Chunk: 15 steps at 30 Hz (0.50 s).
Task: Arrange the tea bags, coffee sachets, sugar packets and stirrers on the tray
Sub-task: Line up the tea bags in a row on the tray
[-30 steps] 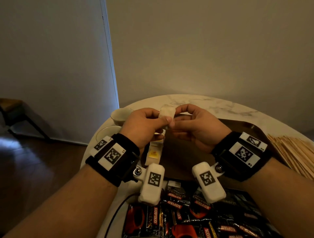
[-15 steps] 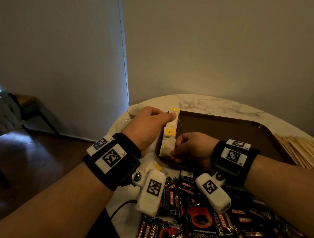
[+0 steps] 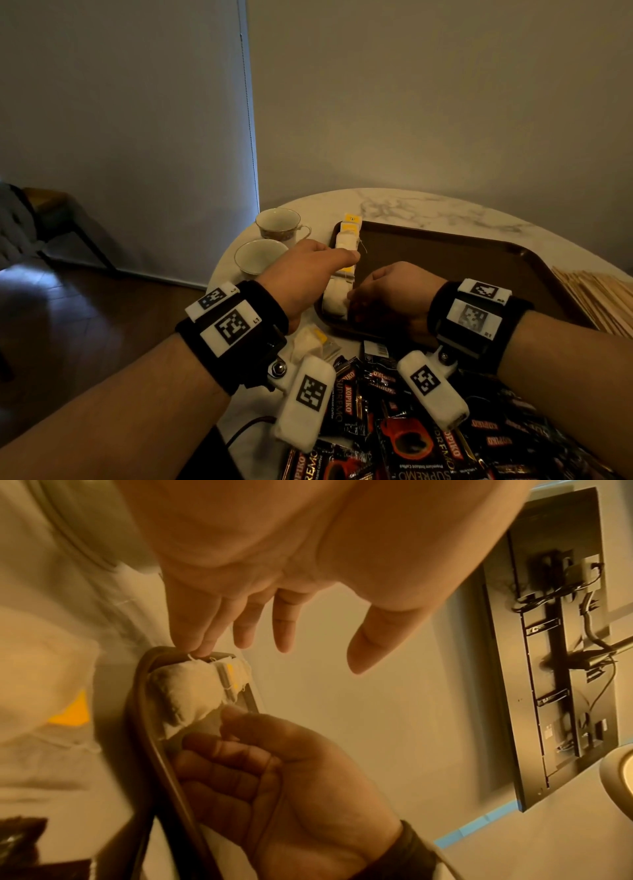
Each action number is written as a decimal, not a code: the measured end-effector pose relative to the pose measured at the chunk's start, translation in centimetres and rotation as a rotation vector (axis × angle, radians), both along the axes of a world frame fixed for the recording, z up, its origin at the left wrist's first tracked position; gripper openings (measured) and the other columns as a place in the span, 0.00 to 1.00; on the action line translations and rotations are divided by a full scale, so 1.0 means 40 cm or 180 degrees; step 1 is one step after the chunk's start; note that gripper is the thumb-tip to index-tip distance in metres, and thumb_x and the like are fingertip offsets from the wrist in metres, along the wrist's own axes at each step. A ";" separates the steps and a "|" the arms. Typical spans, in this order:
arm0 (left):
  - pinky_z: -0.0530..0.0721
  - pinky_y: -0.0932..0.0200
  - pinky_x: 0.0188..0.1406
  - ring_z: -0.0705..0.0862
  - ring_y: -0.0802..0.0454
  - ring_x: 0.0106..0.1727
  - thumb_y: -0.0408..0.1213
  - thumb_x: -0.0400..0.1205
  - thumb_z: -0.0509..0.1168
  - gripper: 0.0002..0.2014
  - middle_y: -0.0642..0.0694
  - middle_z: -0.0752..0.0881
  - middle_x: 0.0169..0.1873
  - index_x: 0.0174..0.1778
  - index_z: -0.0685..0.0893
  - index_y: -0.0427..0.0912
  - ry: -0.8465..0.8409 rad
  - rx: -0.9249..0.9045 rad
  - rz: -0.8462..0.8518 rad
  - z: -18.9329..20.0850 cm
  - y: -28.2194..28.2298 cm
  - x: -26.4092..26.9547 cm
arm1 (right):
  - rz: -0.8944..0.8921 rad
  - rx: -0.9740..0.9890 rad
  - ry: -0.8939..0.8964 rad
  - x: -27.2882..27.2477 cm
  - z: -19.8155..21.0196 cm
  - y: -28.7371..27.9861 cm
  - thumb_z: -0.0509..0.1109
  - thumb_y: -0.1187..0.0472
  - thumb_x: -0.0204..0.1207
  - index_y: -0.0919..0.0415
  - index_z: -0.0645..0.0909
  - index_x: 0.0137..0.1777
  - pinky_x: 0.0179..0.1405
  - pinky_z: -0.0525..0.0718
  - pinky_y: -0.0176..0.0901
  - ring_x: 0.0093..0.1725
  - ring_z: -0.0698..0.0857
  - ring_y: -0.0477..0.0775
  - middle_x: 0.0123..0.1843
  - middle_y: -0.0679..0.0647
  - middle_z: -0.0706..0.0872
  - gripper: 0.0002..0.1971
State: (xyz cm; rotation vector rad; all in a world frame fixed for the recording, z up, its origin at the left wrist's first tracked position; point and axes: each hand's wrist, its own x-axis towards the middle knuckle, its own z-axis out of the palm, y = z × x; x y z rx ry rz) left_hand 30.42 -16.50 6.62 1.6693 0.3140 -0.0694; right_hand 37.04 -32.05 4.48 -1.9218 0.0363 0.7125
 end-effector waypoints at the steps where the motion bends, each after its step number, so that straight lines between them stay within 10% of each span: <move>1: 0.80 0.39 0.73 0.83 0.45 0.64 0.51 0.80 0.75 0.18 0.46 0.86 0.61 0.62 0.83 0.47 0.0024 0.0014 0.0007 -0.003 0.002 0.003 | -0.0018 -0.0022 -0.0002 0.000 0.002 -0.002 0.77 0.63 0.79 0.66 0.89 0.56 0.57 0.92 0.55 0.48 0.95 0.59 0.46 0.61 0.95 0.08; 7: 0.83 0.48 0.60 0.86 0.49 0.52 0.47 0.84 0.72 0.11 0.45 0.87 0.53 0.56 0.82 0.46 0.0097 -0.0070 -0.0021 0.002 -0.007 -0.002 | 0.0021 0.0048 0.0225 -0.003 0.004 0.001 0.75 0.69 0.78 0.69 0.88 0.59 0.65 0.89 0.61 0.52 0.94 0.63 0.48 0.65 0.94 0.11; 15: 0.79 0.37 0.74 0.83 0.45 0.64 0.53 0.77 0.76 0.26 0.46 0.85 0.61 0.67 0.80 0.44 0.0096 -0.0057 0.0084 0.001 -0.014 0.019 | -0.0118 0.0128 -0.0059 0.014 0.002 -0.009 0.69 0.68 0.84 0.67 0.87 0.60 0.64 0.89 0.60 0.52 0.94 0.61 0.49 0.61 0.95 0.09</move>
